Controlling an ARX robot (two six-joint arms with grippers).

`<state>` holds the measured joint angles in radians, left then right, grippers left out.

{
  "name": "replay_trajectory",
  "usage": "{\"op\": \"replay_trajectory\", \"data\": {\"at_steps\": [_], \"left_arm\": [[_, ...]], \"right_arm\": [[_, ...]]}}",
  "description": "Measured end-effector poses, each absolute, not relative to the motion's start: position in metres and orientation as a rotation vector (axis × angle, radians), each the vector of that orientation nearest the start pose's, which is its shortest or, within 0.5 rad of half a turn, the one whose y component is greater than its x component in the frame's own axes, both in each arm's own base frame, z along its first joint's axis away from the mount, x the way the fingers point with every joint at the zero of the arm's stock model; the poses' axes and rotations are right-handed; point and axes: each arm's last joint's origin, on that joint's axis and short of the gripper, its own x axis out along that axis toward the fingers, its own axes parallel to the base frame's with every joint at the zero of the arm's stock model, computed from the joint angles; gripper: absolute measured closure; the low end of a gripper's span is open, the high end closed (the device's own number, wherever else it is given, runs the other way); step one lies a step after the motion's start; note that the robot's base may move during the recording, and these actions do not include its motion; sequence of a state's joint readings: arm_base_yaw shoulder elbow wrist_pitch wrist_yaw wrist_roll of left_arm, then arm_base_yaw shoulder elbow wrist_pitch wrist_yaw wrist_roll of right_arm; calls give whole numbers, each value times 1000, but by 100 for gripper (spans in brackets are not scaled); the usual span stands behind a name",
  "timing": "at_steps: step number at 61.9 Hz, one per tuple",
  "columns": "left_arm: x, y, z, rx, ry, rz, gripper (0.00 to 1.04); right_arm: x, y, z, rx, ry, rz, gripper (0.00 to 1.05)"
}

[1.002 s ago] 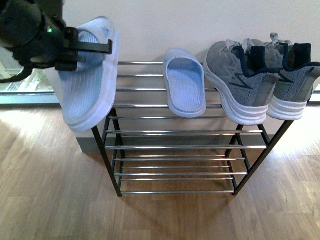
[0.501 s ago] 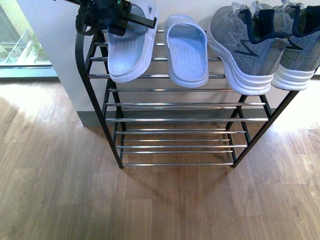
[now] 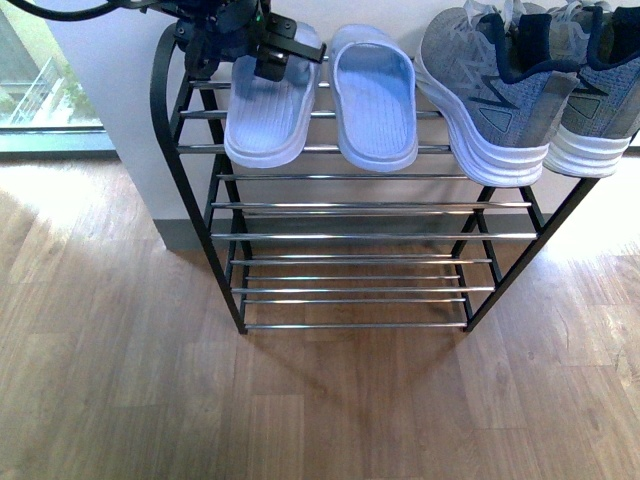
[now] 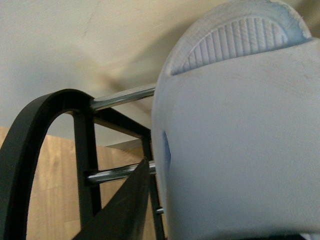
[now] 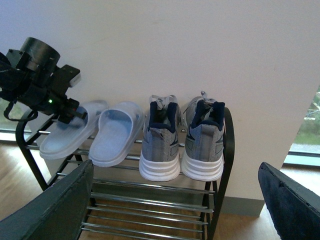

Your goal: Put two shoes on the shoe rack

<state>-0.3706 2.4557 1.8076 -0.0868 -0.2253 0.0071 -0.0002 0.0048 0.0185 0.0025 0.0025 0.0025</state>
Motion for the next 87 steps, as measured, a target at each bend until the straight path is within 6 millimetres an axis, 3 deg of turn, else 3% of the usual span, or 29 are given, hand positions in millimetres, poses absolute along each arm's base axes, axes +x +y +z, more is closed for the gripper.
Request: {"op": "replay_trajectory", "data": {"at_steps": [6, 13, 18, 24, 36, 45, 61, 87], "left_arm": [[483, -182, 127, 135, 695, -193, 44], [456, -169, 178, 49, 565, -221, 23], [443, -156, 195, 37, 277, -81, 35], [412, -128, 195, -8, 64, -28, 51], [350, -77, 180, -21, -13, 8, 81], [310, -58, 175, -17, -4, -5, 104], [254, -32, 160, -9, 18, 0, 103], [196, -13, 162, -10, 13, -1, 103]], "right_arm": [[97, 0, 170, 2, -16, -3, 9], [97, 0, 170, 2, -16, -3, 9], [97, 0, 170, 2, -16, -2, 9], [97, 0, 170, 2, -16, -3, 9], [97, 0, 170, 2, -16, -2, 9], [97, 0, 170, 2, -16, -3, 9], [97, 0, 170, 2, -16, -2, 9], [97, 0, 170, 2, -16, -2, 9]]}}
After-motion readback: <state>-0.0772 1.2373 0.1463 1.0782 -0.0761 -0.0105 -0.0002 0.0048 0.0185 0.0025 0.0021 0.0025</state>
